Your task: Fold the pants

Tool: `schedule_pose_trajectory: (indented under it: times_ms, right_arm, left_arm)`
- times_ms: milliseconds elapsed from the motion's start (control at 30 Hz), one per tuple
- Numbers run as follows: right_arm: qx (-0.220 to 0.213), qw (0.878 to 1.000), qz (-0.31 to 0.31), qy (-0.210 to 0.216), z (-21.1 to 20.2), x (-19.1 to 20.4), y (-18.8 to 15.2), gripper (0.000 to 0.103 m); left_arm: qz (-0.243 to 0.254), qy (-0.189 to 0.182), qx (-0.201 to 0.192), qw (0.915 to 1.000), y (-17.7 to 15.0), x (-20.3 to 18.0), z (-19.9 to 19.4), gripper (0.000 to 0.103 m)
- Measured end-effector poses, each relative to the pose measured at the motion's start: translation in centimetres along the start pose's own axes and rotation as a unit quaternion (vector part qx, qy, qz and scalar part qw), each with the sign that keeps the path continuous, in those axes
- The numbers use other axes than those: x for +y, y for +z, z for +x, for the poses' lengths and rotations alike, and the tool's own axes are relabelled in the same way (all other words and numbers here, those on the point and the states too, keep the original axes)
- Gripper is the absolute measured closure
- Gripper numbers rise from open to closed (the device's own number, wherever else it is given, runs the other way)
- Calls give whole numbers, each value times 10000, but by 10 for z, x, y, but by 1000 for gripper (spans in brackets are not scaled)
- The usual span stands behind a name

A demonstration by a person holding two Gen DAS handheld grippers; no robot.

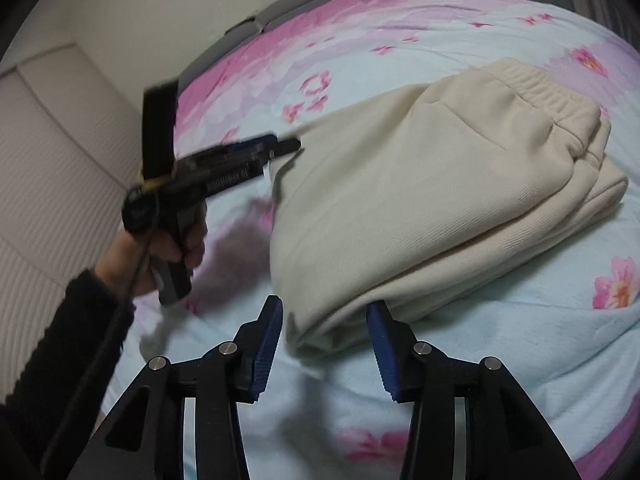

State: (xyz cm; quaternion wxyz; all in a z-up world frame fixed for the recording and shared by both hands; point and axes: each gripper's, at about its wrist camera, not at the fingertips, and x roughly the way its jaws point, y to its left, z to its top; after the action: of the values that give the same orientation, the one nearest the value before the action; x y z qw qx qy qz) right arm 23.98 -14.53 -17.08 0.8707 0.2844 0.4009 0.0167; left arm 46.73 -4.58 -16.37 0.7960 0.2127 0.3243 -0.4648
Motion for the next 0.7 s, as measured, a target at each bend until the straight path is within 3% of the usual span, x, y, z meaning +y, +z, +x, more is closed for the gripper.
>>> schedule_pose_trajectory:
  times_ms: [33, 67, 100, 133, 300, 367, 400, 433, 533, 633, 700]
  right_arm:
    - [-22, 10000, -10, 78, 3, -2, 1, 59]
    - [1, 9999, -14, 150, 7, -6, 2, 68]
    - [85, 9996, 89, 271, 12, -11, 3, 89]
    - [164, 9993, 139, 300, 16, -11, 2, 91]
    - [227, 9991, -290, 190, 10, 2, -6, 93]
    - [268, 9992, -231, 165, 7, 0, -5, 86]
    - [275, 9993, -218, 145, 5, 1, -1, 73]
    - [198, 9993, -283, 109, -1, 3, 1, 60]
    - [-449, 9971, -612, -51, -33, 6, 7, 35]
    - [-1035, 9896, -985, -147, -64, 9, 14, 23]
    - [-1338, 9845, -1099, -285, -81, 2, 21, 17]
  left_arm:
    - [55, 12, 60, 10000, 0, -1, 4, 62]
    - [51, 38, 52, 10000, 0, 1, 8, 75]
    - [12, -11, 37, 10000, 0, 4, 10, 84]
    - [-24, -82, 48, 10000, -1, 6, 11, 95]
    - [80, 87, 34, 9999, -1, -3, 7, 98]
    - [-76, 134, 23, 9999, 0, -4, -1, 97]
    - [-113, 207, 18, 9997, 1, -6, -6, 96]
    - [-144, 323, 23, 9994, 1, -9, -11, 88]
    - [-436, 781, -120, 9959, -2, -29, -45, 31]
    - [-677, 1417, -190, 9874, -7, -53, -74, 28]
    - [-1039, 1847, -229, 9770, -12, -78, -96, 28]
